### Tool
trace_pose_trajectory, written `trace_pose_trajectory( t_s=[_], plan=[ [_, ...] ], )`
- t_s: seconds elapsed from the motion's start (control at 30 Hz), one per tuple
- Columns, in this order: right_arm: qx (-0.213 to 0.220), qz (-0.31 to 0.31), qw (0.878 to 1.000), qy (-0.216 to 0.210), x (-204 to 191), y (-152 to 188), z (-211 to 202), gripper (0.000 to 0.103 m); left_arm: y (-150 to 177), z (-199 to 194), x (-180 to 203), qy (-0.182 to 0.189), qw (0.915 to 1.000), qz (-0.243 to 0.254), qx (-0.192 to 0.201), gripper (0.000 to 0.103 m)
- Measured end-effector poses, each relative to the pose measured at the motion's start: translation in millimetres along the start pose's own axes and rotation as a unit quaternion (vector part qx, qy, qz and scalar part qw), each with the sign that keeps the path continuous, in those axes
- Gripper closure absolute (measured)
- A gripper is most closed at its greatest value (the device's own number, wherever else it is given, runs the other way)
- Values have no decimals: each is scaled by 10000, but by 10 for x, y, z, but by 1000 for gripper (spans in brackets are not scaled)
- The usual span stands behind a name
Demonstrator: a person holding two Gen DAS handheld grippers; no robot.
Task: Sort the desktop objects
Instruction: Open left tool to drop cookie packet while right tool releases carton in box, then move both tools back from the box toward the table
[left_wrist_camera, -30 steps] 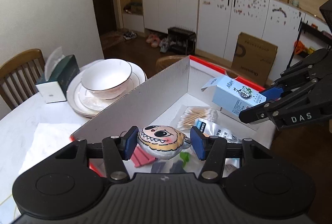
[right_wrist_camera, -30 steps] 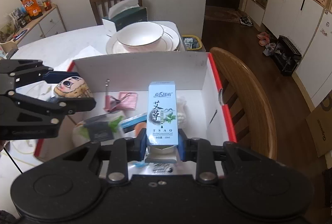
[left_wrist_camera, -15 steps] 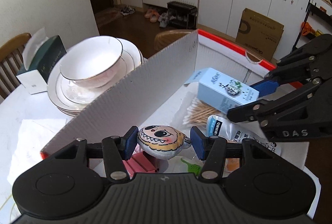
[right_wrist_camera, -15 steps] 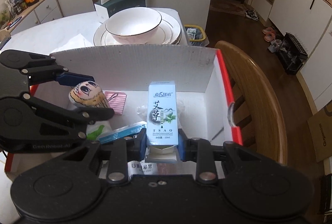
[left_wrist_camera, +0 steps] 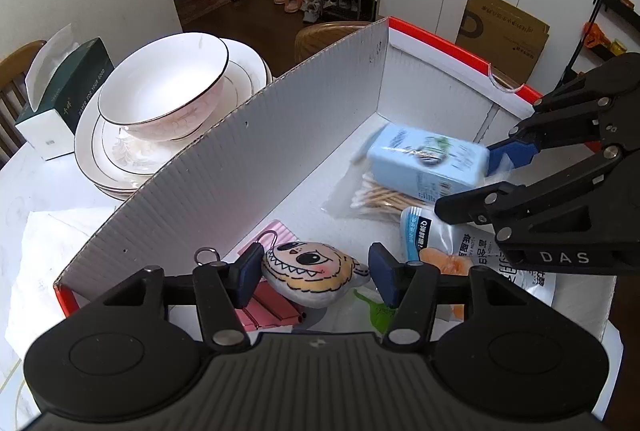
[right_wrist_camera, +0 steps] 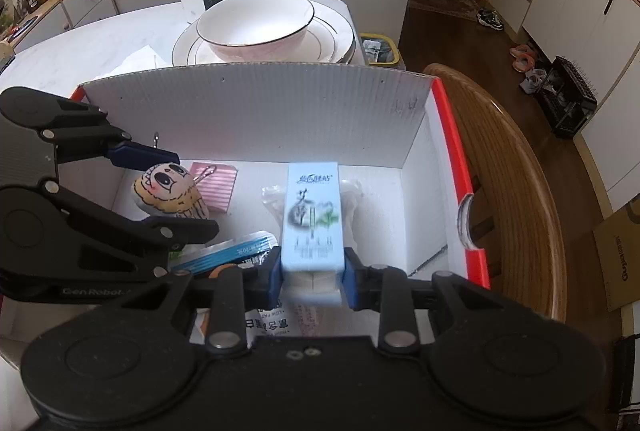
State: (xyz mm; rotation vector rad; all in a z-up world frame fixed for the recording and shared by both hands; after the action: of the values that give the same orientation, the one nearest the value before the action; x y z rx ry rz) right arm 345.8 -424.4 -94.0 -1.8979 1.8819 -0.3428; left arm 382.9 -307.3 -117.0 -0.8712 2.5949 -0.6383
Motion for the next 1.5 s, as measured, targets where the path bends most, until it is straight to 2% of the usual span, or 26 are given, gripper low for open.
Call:
trace_pose_trajectory(
  t_s=[0.17, 0.3, 0.4, 0.73, 0.8, 0.93, 1.13, 1.27, 1.5],
  plan=[
    [-5, 21, 10000, 2, -1, 8, -25, 66, 29, -48, -2, 22, 10000, -67, 61, 40],
    [35, 48, 10000, -39, 0, 22, -98, 62, 58, -130, -27, 83, 9995, -190, 223, 39],
    [131, 47, 9999, -77, -5, 23, -187, 51, 79, -230, -39, 97, 9988, -278, 386, 36],
    [414, 38, 9985, -347, -98, 66, -553, 48, 236, -677, -9, 73, 9951, -414, 896, 35],
    [501, 50, 9979, -398, -129, 88, -639, 42, 287, -773, -4, 61, 9942, -428, 984, 35],
    [626, 72, 9967, -509, -207, 152, -795, 41, 401, -980, 7, 26, 9920, -480, 1167, 35],
    [789, 65, 9941, -737, -427, 302, -1032, 40, 681, -1346, 61, -268, 9877, -591, 1419, 35],
    [868, 57, 9923, -882, -634, 426, -1141, 39, 969, -1569, 80, -234, 9842, -814, 1553, 35],
    [812, 22, 9917, -1000, -1077, 633, -1175, 35, 1486, -1867, 66, -293, 9832, -944, 1536, 35]
  ],
)
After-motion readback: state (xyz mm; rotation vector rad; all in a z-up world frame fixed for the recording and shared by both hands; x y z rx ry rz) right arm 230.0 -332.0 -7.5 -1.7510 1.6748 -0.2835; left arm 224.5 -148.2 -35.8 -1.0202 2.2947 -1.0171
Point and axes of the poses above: each gripper's, at about its wrist camera, not at the fingertips, and z roughly the way its jaws point, x to its right, y to its underside, the point moved 2 cm from there along z, roughly the way its jaws point, and after that the axes turned 15 degrees about z, right-handed, at the moved point
